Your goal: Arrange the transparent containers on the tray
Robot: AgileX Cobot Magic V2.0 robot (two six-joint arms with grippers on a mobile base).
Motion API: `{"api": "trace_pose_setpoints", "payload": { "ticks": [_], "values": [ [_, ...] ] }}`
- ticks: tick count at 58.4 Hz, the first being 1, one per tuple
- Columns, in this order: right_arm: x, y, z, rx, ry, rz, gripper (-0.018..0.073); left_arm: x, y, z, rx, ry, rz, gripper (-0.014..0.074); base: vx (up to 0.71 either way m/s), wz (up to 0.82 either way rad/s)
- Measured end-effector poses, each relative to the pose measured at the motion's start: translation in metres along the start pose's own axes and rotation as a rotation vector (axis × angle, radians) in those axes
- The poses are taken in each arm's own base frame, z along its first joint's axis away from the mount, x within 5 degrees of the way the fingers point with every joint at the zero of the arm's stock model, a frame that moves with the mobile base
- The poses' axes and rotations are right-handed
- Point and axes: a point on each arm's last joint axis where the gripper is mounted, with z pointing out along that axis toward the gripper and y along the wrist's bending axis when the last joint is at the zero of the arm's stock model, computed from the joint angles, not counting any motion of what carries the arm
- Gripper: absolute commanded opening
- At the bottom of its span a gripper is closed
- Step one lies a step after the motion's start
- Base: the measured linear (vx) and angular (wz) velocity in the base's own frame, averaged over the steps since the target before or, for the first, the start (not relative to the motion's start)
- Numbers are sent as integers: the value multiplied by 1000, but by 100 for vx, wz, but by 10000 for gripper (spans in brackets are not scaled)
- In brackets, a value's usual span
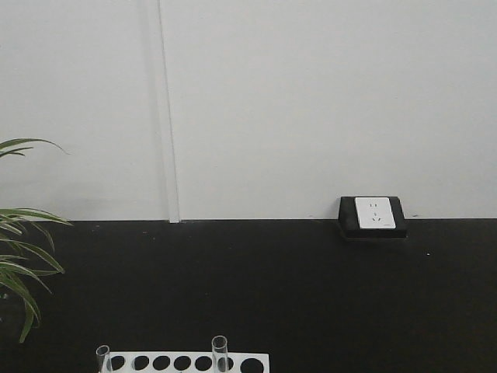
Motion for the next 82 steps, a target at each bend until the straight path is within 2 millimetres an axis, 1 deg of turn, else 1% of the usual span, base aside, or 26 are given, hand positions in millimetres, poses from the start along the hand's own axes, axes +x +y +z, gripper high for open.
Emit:
{"api": "trace_pose_setpoints", "payload": {
  "ticks": [35, 61, 82],
  "values": [
    [0, 0, 0, 0, 0, 0, -11, 0, 0, 0, -1, 0, 3, -7, 0, 0],
    [0, 0, 0, 0, -5, 0, -11, -2, 4, 0, -45, -17, 116, -7, 0, 0],
    [-1, 0, 0, -1, -9, 0, -11, -11, 4, -1, -59, -115, 213, -7, 0, 0]
  ]
}}
